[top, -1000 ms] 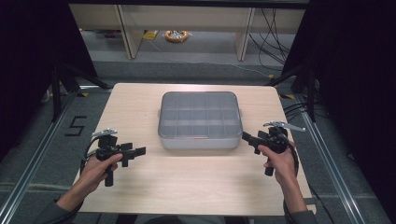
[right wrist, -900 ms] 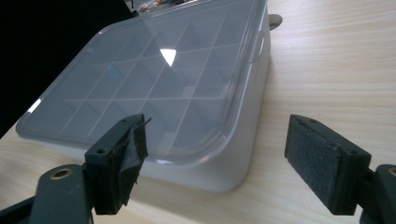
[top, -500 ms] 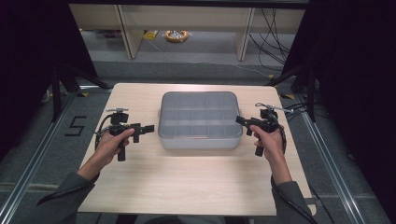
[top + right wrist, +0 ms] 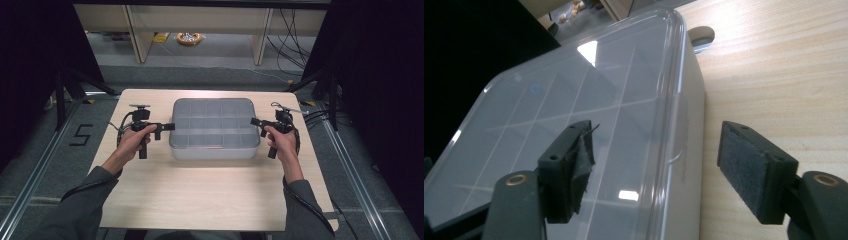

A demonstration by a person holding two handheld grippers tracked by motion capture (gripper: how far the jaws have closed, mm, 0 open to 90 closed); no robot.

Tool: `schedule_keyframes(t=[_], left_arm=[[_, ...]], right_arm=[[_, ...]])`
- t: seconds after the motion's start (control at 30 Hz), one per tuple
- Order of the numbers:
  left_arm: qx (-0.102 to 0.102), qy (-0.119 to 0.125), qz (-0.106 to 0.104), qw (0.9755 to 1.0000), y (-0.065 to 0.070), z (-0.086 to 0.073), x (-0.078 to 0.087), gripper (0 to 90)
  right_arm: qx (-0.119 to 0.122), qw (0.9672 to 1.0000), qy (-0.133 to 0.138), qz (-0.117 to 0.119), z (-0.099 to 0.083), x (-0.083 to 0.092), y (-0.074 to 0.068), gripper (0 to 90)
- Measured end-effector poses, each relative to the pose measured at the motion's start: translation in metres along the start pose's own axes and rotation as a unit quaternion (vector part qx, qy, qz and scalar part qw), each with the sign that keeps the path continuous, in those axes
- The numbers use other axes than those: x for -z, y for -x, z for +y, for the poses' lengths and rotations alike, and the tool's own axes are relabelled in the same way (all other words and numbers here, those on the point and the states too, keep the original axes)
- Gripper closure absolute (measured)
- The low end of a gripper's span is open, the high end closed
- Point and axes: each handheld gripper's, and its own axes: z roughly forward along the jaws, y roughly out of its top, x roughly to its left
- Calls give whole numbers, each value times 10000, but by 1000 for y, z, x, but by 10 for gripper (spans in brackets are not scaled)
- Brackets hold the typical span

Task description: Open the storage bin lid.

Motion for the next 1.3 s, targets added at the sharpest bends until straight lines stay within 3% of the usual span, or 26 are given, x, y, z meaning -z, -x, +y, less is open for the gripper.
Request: schedule_keyframes(t=[0.03, 0.07, 0.1, 0.13, 0.2, 0.23, 0.27, 0.33, 0.4, 0.5, 0.6, 0.67, 0.7, 0.73, 0.77, 0.8, 0.83, 0.87, 0.9, 0.97, 1.03, 1.07, 1.1, 1.13, 1.3], left_arm=[[57, -1, 10, 10000, 1, 2, -2, 278], [102, 17, -7, 9999, 1, 4, -5, 303], [157, -44, -36, 9999, 1, 6, -7, 303], [202, -41, -35, 9998, 1, 8, -10, 314], [247, -75, -7, 9997, 0, 11, -15, 346], [263, -84, 0, 9996, 0, 12, -17, 364], [298, -90, -6, 9995, 0, 13, -19, 378], [308, -90, 9, 9995, 1, 14, -23, 386], [335, -67, 49, 9994, 3, 14, -24, 385], [325, -52, 101, 9994, 3, 15, -25, 397], [356, -60, 208, 9991, 1, 17, -29, 398], [385, -104, 176, 9991, 0, 17, -32, 406], [506, -115, 161, 9985, 1, 17, -32, 433], [402, -95, 155, 9990, 1, 17, -33, 447], [342, -73, 245, 9991, 3, 17, -34, 456], [267, -88, 325, 9991, 4, 16, -34, 469], [318, -54, 324, 9990, 5, 16, -34, 468], [241, -137, 353, 9990, 5, 16, -33, 468], [229, -123, 390, 9989, 8, 17, -34, 465], [210, -122, 404, 9989, 9, 17, -33, 466], [218, -91, 416, 9989, 9, 18, -32, 471], [230, -75, 410, 9989, 9, 18, -32, 475], [216, -81, 394, 9990, 9, 18, -31, 478], [253, -31, 399, 9989, 10, 18, -31, 484], [233, -10, 345, 9991, 9, 20, -29, 506]], right_arm=[[-78, 10000, 1, -2, 0, -1, 0, 332], [-453, 9989, -106, -24, 1, -2, -5, 338], [-453, 9989, -106, -24, 1, -2, -5, 338], [-306, 9995, -62, -2, 2, -4, -2, 342], [-383, 9993, -50, 0, 3, -7, -2, 351], [-549, 9984, -104, 33, 3, -8, -4, 358], [-427, 9991, -54, 57, 3, -10, -2, 366], [-621, 9980, -119, 94, 4, -12, -5, 386], [-622, 9979, -136, 73, 4, -12, -6, 401], [-397, 9992, -82, 68, 3, -17, -6, 432], [-541, 9984, -115, 90, 3, -19, -9, 454], [-435, 9990, -53, 21, 2, -22, -9, 462], [-731, 9972, -178, 9, 2, -20, -14, 465], [-472, 9988, -103, -44, 2, -21, -12, 470], [-409, 9991, -51, -101, 2, -21, -12, 475], [-577, 9982, -113, -68, 1, -19, -14, 475], [-470, 9988, -35, -93, 1, -21, -13, 478], [-501, 9987, -1, -129, 1, -20, -13, 485], [-711, 9974, 29, -118, 0, -19, -14, 489], [-728, 9973, 31, -98, 0, -18, -13, 494], [-558, 9982, 108, -168, 0, -18, -10, 505], [-764, 9970, 72, -135, 0, -18, -13, 514], [-614, 9979, 147, -160, -1, -17, -11, 519], [-733, 9972, 114, -130, 0, -16, -13, 519], [-718, 9971, 182, -146, 0, -15, -14, 547]])
